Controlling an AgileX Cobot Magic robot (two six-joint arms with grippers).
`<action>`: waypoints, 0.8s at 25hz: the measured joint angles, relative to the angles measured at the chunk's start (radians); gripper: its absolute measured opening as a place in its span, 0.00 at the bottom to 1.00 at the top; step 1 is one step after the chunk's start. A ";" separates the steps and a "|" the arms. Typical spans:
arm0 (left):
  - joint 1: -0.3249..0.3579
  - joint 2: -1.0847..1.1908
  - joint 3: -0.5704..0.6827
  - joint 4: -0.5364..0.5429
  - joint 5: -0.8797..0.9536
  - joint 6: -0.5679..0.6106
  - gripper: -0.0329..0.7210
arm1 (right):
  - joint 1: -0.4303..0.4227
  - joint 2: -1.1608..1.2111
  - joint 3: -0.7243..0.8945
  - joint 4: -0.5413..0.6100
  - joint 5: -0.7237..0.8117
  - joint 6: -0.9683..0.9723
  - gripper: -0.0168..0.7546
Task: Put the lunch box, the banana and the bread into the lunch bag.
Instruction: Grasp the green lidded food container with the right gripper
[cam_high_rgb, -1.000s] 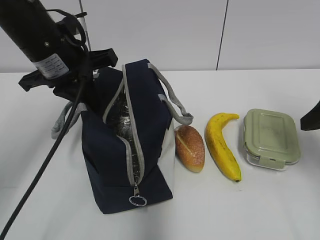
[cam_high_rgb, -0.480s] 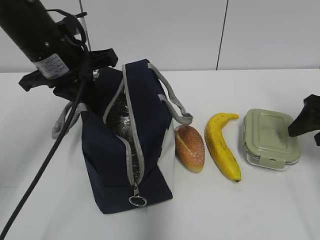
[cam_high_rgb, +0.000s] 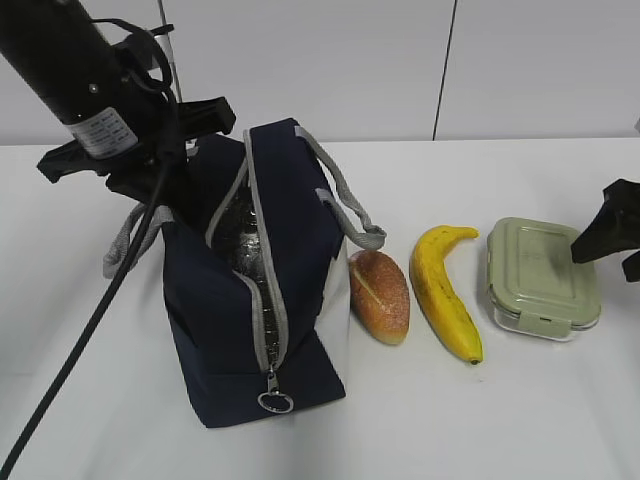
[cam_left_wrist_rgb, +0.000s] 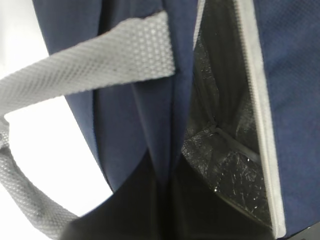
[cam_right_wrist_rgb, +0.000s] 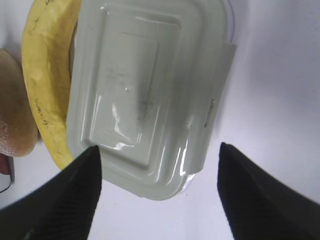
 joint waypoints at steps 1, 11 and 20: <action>0.000 0.000 0.000 0.002 0.000 0.000 0.04 | 0.000 0.000 0.000 0.000 -0.007 0.000 0.73; 0.000 0.000 0.000 0.015 0.002 0.000 0.04 | 0.000 0.092 -0.045 0.007 -0.015 -0.002 0.80; 0.000 0.000 0.000 0.016 0.003 0.000 0.04 | -0.039 0.195 -0.097 0.076 0.030 -0.048 0.80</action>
